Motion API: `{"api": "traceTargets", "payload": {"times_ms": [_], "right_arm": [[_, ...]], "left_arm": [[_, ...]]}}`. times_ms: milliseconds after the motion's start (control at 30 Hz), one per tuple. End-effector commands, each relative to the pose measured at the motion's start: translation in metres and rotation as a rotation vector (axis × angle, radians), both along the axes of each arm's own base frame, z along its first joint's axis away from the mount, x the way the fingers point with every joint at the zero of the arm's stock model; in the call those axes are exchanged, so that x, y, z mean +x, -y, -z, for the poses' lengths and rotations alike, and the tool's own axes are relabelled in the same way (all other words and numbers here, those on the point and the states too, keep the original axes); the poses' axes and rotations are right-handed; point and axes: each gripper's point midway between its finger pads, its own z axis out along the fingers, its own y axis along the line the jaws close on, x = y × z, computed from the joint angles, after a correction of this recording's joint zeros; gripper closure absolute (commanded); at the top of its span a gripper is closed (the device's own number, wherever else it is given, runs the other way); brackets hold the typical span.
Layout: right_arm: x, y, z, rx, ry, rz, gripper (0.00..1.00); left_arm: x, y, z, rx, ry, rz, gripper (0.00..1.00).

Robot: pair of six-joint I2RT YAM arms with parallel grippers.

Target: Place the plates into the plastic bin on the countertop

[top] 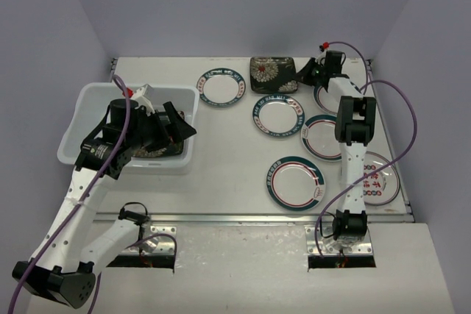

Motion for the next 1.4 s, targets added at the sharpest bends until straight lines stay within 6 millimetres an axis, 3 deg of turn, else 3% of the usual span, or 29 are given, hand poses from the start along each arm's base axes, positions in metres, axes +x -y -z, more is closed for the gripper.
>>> {"api": "traceTargets", "payload": {"times_ms": [0, 233, 333, 767, 1033, 1367], "right_arm": [[-0.002, -0.031, -0.055, 0.212, 0.042, -0.049, 1.0], [-0.007, -0.043, -0.09, 0.439, 0.024, -0.044, 1.0], [-0.009, -0.044, -0.095, 0.454, 0.019, -0.043, 1.0], [-0.024, -0.051, -0.155, 0.542, 0.084, -0.08, 1.0], [-0.027, -0.053, -0.155, 0.551, 0.085, -0.08, 1.0], [-0.059, -0.073, -0.179, 0.62, 0.133, -0.139, 1.0]], "left_arm": [[0.007, 0.008, -0.028, -0.045, 0.094, 0.02, 0.0], [0.011, 0.011, -0.04, -0.064, 0.126, 0.025, 0.0], [0.011, 0.011, -0.043, -0.066, 0.139, 0.024, 0.0], [0.02, 0.01, -0.031, -0.04, 0.131, 0.024, 0.0], [0.03, 0.015, -0.029, -0.048, 0.124, 0.038, 0.0], [0.031, 0.018, -0.027, -0.051, 0.121, 0.054, 0.0]]}}
